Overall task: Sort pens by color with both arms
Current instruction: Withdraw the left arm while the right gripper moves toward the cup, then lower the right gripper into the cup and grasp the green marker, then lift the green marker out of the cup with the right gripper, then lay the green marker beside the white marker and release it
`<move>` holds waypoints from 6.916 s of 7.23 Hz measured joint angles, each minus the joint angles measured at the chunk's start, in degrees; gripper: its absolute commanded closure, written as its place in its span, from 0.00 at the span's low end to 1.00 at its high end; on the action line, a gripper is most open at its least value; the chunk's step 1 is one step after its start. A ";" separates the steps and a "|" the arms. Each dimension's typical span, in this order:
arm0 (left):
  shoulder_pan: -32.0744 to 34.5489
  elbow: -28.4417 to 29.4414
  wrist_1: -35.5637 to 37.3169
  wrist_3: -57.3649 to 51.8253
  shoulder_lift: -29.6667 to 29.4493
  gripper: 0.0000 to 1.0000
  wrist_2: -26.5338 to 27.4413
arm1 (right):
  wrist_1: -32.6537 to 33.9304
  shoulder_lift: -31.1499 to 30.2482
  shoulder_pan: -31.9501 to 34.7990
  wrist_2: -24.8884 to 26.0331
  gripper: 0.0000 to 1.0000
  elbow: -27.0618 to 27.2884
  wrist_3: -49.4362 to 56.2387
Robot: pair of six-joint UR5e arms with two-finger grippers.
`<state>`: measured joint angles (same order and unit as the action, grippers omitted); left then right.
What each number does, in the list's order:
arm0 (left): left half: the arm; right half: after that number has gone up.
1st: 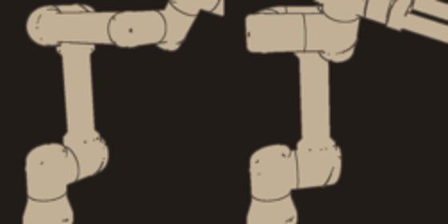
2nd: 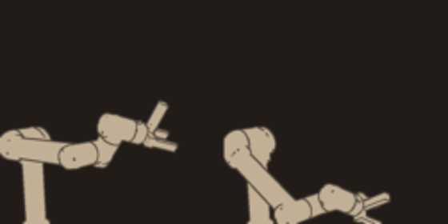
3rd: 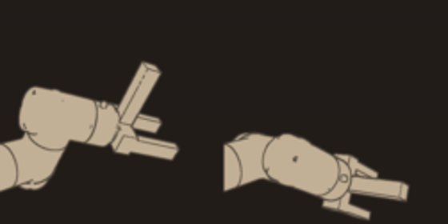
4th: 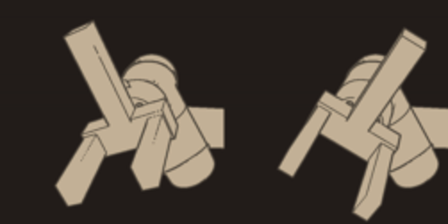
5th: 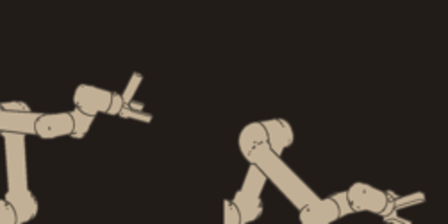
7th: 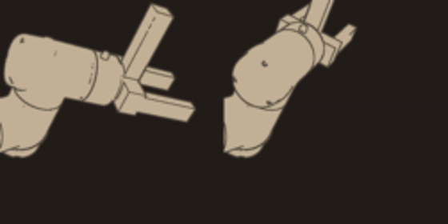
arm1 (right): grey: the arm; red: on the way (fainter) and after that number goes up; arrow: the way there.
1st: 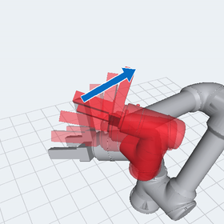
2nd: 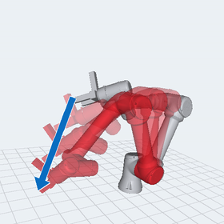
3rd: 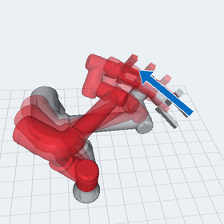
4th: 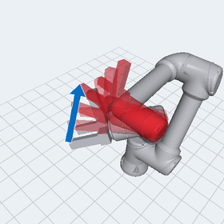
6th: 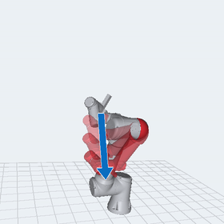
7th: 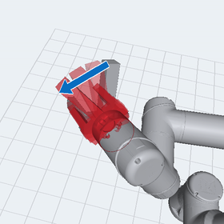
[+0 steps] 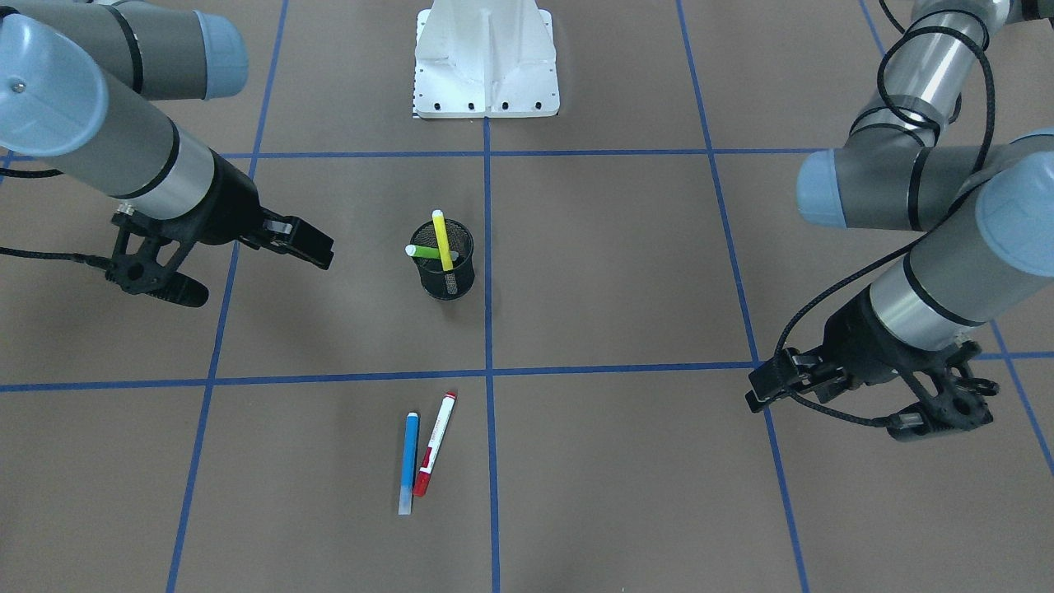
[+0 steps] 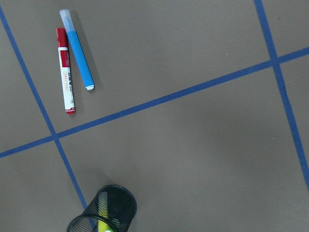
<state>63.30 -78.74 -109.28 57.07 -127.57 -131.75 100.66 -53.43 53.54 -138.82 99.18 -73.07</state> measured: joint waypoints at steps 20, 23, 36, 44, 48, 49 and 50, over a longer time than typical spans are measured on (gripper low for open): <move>-0.10 -2.30 -0.05 -0.91 1.27 0.00 0.17 | -14.13 1.77 -13.72 6.45 0.52 -9.08 -5.14; -0.03 -2.30 -0.05 -0.91 1.35 0.00 0.17 | -14.31 1.82 -13.97 6.44 1.00 -8.78 -5.64; -0.04 -1.96 -0.19 -0.52 1.59 0.00 0.17 | -23.20 2.48 -9.81 31.17 1.00 1.30 -4.90; -0.17 -0.10 -0.39 -0.82 1.72 0.00 0.17 | -23.97 13.49 -23.24 81.16 1.00 -18.44 -4.26; -0.20 0.70 -0.40 -0.82 1.58 0.00 0.17 | -38.98 13.54 -25.28 86.05 1.00 -27.61 0.12; -0.23 1.12 -0.40 -0.84 1.50 0.00 0.19 | -42.16 13.31 -25.66 85.76 1.00 -28.47 1.02; -0.26 1.62 -0.43 -0.88 1.40 0.00 0.23 | -43.68 13.17 -26.06 85.85 1.00 -29.20 1.46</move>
<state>63.05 -77.12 -109.71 56.19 -126.17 -131.51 56.97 -40.26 27.48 -52.97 69.98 -71.61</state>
